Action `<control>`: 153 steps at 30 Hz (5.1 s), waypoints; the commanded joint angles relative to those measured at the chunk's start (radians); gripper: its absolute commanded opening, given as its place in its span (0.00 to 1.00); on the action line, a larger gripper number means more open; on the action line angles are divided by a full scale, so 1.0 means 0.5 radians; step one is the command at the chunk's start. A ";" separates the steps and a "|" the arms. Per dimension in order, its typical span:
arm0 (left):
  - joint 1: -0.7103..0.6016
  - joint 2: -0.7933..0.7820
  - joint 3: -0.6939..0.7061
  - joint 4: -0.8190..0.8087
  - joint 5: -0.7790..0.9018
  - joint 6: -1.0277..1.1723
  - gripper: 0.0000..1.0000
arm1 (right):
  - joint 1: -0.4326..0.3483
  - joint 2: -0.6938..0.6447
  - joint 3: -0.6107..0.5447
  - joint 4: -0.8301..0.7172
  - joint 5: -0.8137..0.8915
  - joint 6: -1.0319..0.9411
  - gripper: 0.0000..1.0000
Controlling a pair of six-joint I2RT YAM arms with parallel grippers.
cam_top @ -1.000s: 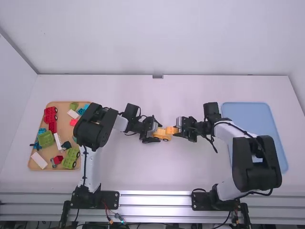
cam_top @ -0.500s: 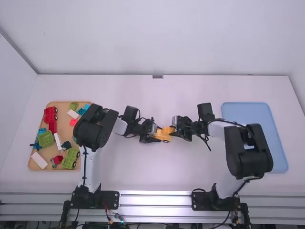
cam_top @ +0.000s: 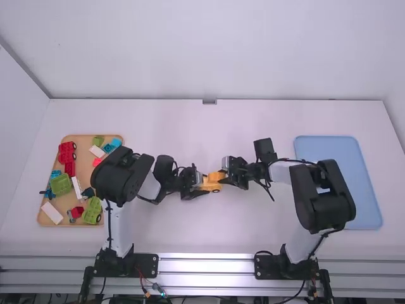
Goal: Assemble lego blocks to make yellow taxi
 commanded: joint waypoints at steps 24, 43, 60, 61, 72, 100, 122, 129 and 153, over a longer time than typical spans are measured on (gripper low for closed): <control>-0.032 0.007 0.342 -0.935 -0.200 0.383 0.18 | 0.027 0.205 0.022 0.297 -0.195 0.158 0.03; -0.058 0.007 0.302 -0.904 -0.201 0.400 0.12 | 0.118 0.208 0.024 0.351 0.097 0.328 0.00; -0.058 0.007 0.281 -0.845 -0.207 0.397 0.09 | 0.150 0.208 0.019 0.197 0.201 0.181 0.00; -0.054 0.007 0.285 -0.849 -0.207 0.398 0.09 | 0.170 0.208 0.021 0.185 0.246 0.195 0.00; -0.056 0.007 0.286 -0.841 -0.204 0.394 0.07 | 0.318 0.209 0.021 0.079 0.689 0.258 0.00; -0.058 0.007 0.288 -0.809 -0.192 0.351 0.06 | 0.060 0.129 0.021 0.445 -0.340 0.240 0.46; -0.043 -0.397 0.288 -1.232 -0.382 0.352 0.99 | -0.062 0.262 0.018 0.188 0.182 0.262 0.98; -0.040 -1.002 0.309 -1.733 -0.666 0.219 0.99 | 0.137 0.378 0.022 0.397 0.198 0.311 0.98; -0.030 -2.377 0.309 -1.812 -2.099 -1.296 0.99 | 0.239 0.003 0.201 0.102 0.843 0.607 0.27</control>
